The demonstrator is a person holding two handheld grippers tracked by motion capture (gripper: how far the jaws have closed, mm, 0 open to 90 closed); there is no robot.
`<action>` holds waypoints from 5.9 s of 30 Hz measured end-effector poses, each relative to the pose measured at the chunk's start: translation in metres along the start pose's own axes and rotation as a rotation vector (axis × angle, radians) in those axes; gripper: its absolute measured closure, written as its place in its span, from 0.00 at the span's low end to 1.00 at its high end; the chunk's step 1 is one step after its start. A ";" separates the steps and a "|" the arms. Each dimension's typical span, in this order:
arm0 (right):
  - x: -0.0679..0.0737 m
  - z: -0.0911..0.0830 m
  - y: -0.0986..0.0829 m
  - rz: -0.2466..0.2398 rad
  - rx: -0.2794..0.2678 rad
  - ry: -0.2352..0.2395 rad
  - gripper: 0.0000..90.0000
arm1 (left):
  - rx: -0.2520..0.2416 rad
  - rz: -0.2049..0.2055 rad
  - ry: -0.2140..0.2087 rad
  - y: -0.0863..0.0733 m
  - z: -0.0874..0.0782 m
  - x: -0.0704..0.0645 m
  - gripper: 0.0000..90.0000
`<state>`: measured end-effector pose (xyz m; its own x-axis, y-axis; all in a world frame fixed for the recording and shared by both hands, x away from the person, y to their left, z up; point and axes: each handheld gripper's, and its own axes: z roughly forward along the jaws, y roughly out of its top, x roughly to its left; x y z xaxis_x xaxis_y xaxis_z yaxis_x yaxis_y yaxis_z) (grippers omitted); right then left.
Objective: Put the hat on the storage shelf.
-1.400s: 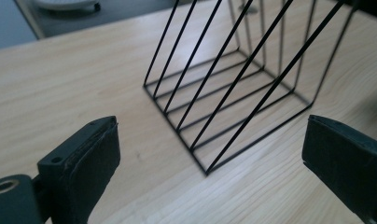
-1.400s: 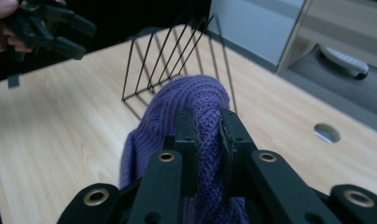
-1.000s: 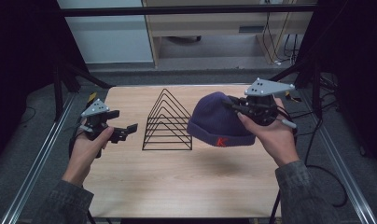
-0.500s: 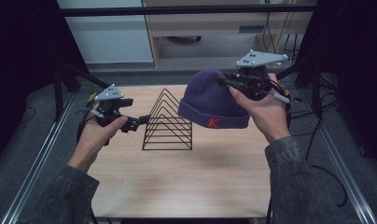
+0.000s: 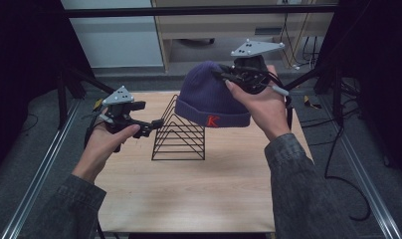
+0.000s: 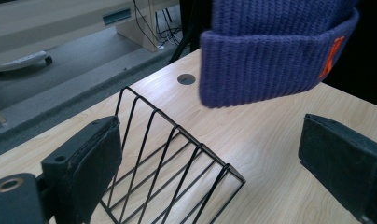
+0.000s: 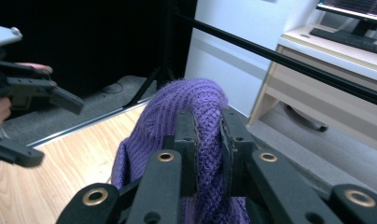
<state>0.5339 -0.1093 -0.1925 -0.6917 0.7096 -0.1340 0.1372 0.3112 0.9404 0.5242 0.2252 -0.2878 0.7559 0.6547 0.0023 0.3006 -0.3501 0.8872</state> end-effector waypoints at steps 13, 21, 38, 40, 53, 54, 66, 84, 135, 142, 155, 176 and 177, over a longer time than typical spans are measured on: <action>0.023 0.025 0.017 -0.002 -0.026 0.079 0.88 | 0.019 0.022 -0.012 0.002 0.011 0.001 0.08; 0.036 0.033 0.019 -0.024 -0.022 0.114 0.88 | 0.030 0.014 -0.033 0.001 0.015 0.005 0.08; 0.040 0.043 0.016 -0.034 -0.008 0.118 0.88 | 0.040 0.044 -0.003 0.002 0.012 0.004 0.77; 0.036 0.045 0.016 -0.022 -0.006 0.101 0.88 | 0.027 0.038 0.027 0.003 0.009 0.004 0.79; 0.027 0.068 0.009 0.002 0.026 0.080 0.87 | 0.035 0.017 0.117 0.002 0.006 0.015 0.79; 0.026 0.073 0.007 0.005 0.037 0.080 0.87 | 0.032 0.015 0.123 0.000 0.006 0.017 0.79; 0.025 0.102 -0.009 0.016 0.094 0.089 0.87 | 0.049 -0.035 0.140 -0.022 0.015 0.031 0.80; 0.044 0.109 -0.017 -0.040 0.140 0.132 0.86 | 0.087 -0.031 0.133 -0.047 0.017 0.032 0.80; 0.067 0.111 -0.034 -0.067 0.196 0.209 0.86 | 0.099 -0.116 0.115 -0.090 0.030 0.033 0.73; 0.072 0.116 -0.035 -0.074 0.201 0.221 0.86 | 0.070 -0.140 0.154 -0.102 0.022 0.034 0.60; 0.079 0.122 -0.036 -0.100 0.216 0.223 0.86 | 0.048 -0.224 0.250 -0.138 0.009 0.042 0.38; 0.078 0.126 -0.049 -0.079 0.233 0.227 0.85 | 0.054 -0.168 0.166 -0.137 0.023 0.032 0.46; 0.078 0.126 -0.049 -0.079 0.233 0.227 0.85 | 0.058 -0.165 0.163 -0.138 0.024 0.032 0.46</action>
<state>0.5624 0.0108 -0.2889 -0.8436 0.5264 -0.1061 0.2167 0.5146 0.8296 0.5213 0.2783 -0.4213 0.5915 0.8039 -0.0621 0.4489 -0.2643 0.8536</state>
